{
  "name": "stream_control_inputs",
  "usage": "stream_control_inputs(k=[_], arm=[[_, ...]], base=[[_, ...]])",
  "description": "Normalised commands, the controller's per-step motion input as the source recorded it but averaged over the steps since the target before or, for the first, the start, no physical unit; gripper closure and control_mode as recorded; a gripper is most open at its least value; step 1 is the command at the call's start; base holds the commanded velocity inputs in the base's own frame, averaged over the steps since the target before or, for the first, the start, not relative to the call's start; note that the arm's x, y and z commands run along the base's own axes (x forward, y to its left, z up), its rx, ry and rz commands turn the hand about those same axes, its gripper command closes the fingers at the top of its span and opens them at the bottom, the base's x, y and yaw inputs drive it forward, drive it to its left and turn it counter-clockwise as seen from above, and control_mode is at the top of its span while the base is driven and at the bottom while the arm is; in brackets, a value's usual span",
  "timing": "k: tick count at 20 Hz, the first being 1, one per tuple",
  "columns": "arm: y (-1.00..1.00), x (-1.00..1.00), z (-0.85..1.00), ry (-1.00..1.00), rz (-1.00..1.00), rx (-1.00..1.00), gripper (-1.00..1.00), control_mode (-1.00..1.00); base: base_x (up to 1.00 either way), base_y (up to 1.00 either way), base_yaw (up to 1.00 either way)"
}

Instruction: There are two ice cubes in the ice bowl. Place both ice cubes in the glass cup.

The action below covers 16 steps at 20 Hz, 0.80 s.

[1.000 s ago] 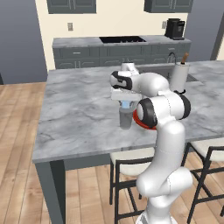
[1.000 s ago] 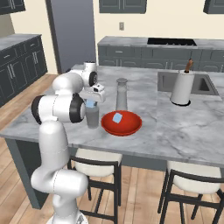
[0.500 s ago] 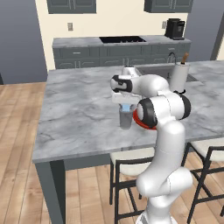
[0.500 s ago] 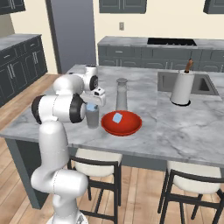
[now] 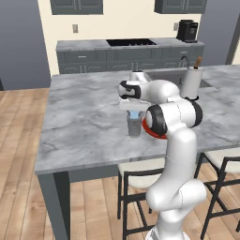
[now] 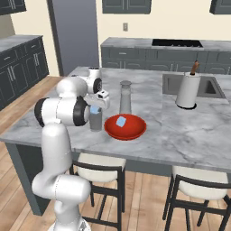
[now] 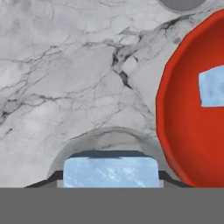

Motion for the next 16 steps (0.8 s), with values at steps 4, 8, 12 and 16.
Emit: stream_control_inputs(k=[4,8,12,16], arm=[[0.0,0.06,0.0,0.0,0.0,0.0,1.0,-1.0],[0.0,0.0,0.0,0.0,0.0,0.0,-1.0,-1.0],[0.0,0.0,0.03,0.0,0.0,0.0,-1.0,-1.0],[0.0,-0.02,0.41,-0.04,0.0,0.01,-1.0,-1.0]], base=[[0.0,0.0,0.0],[0.0,0.0,0.0],[0.0,0.0,0.0],[0.0,0.0,0.0]])
